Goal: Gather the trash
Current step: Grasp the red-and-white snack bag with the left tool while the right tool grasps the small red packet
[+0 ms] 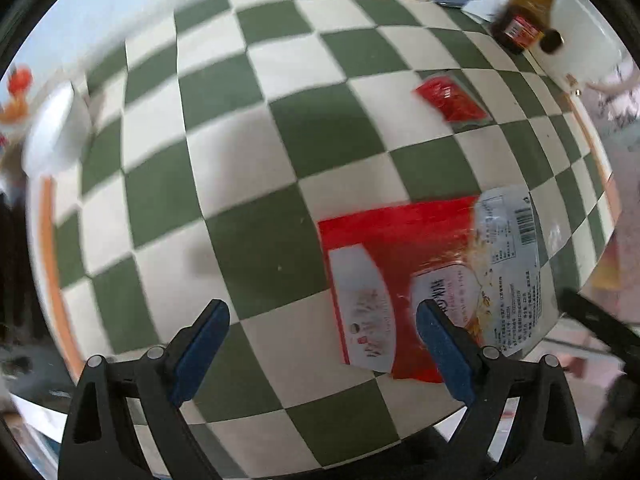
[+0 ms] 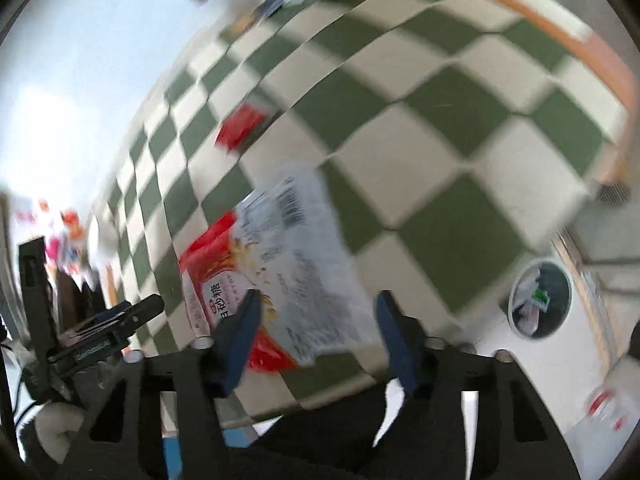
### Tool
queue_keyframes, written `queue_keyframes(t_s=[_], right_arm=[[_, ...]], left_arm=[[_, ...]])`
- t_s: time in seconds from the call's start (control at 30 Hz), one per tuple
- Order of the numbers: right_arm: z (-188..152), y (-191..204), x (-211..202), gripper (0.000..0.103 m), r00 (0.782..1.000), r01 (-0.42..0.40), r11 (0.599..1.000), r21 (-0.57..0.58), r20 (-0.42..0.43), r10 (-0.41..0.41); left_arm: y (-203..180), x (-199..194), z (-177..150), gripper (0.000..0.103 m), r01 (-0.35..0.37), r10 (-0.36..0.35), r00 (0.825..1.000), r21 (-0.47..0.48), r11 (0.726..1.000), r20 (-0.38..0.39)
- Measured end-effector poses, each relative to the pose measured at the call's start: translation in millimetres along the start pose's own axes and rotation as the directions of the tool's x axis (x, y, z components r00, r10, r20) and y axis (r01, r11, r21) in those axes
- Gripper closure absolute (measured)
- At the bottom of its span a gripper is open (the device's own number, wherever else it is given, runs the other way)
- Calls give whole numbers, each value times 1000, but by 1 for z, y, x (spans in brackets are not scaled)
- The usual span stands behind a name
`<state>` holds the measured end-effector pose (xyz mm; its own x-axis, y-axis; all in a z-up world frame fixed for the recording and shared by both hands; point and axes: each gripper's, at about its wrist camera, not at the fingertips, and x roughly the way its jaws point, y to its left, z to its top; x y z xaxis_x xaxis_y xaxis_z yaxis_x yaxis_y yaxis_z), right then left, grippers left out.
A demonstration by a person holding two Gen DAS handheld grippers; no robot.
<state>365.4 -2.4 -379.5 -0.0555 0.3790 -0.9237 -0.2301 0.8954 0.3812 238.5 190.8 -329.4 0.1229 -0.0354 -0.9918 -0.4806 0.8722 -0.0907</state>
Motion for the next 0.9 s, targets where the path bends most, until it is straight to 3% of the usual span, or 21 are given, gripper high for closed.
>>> queue_keyframes(t_s=[0.07, 0.17, 0.27, 0.43, 0.5, 0.57, 0.73, 0.8, 0.83, 0.87, 0.9], right_arm=[[7, 8, 26, 101, 999, 25, 1000, -18, -42, -26], [11, 2, 40, 103, 999, 20, 1000, 14, -41, -19], [12, -11, 47, 103, 999, -19, 998, 67, -46, 22], [9, -20, 51, 103, 996, -66, 992, 110, -46, 72], [9, -22, 51, 103, 995, -84, 988, 129, -44, 90], [9, -23, 50, 103, 994, -90, 986, 140, -42, 97], [11, -18, 45, 103, 995, -72, 988, 140, -57, 81], [16, -17, 33, 99, 997, -71, 988, 138, -33, 77], [22, -12, 25, 89, 998, -53, 990, 127, -14, 56], [28, -9, 20, 71, 999, -51, 992, 119, 4, 51], [37, -4, 14, 63, 998, -58, 992, 110, 24, 55]], left_arm=[[7, 12, -1, 8, 76, -77, 997, -26, 997, -26], [5, 27, -1, 8, 180, -182, 981, -43, 983, -61], [-5, 39, 2, 8, 234, -236, 968, -36, 972, -87], [-31, 42, 11, 9, 241, -239, 968, 28, 970, -73], [-42, 42, 18, 30, 224, -221, 974, 63, 973, -55], [-55, 42, 22, 81, 253, -246, 967, 105, 962, -70], [-74, 25, 29, 95, 224, -224, 974, 166, 960, -15], [-69, 5, 34, 97, 194, -205, 977, 176, 965, 49], [-64, -2, 37, 97, 180, -196, 978, 173, 968, 75], [-54, -12, 41, 97, 168, -187, 977, 163, 972, 107], [-42, -24, 45, 97, 154, -175, 975, 149, 977, 140]])
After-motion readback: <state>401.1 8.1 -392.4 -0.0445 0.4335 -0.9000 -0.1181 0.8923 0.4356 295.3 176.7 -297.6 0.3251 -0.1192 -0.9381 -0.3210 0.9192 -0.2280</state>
